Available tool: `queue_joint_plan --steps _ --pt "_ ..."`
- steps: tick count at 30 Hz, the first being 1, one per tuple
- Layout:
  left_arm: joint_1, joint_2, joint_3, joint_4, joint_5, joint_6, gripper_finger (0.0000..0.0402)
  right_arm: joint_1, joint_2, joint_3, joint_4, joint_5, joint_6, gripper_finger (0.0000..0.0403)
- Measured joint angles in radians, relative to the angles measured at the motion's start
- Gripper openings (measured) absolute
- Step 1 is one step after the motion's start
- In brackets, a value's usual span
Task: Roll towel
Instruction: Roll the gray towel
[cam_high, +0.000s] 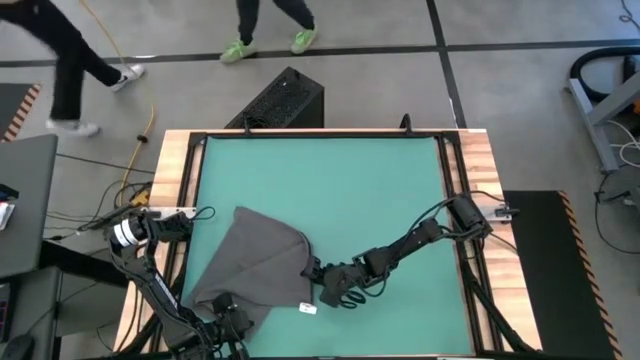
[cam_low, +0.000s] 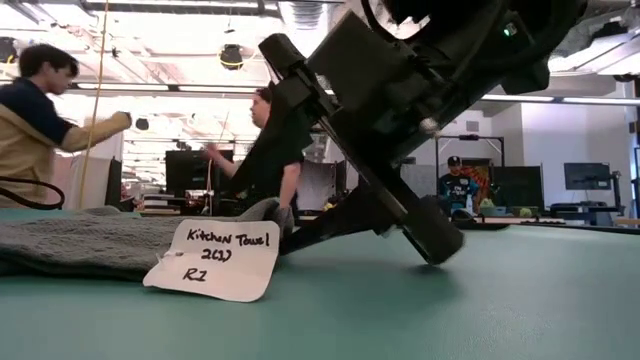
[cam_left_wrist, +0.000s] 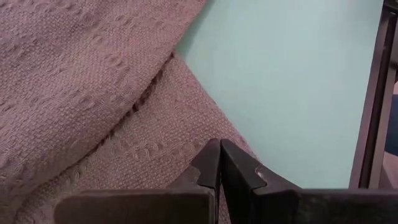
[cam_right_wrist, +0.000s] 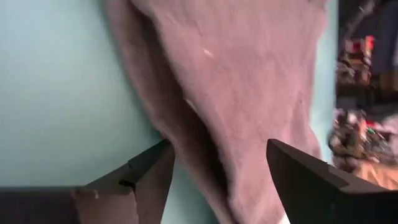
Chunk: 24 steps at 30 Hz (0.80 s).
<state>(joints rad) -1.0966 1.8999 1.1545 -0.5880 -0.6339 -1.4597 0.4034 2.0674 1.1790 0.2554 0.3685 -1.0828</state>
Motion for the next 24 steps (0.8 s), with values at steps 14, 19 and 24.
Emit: queue_joint_plan --steps 14,19,24 --pt "0.0 0.0 0.0 0.003 0.001 -0.002 0.0 -0.01 0.0 0.0 0.008 -0.033 0.042 0.0097" --pt "0.0 0.0 0.0 0.003 0.0 -0.003 0.0 -0.013 -0.006 0.0 0.005 -0.024 0.086 0.0016" --pt "0.0 0.0 0.0 0.004 0.001 -0.001 0.0 -0.012 -0.008 0.042 0.005 0.07 0.095 0.0017"
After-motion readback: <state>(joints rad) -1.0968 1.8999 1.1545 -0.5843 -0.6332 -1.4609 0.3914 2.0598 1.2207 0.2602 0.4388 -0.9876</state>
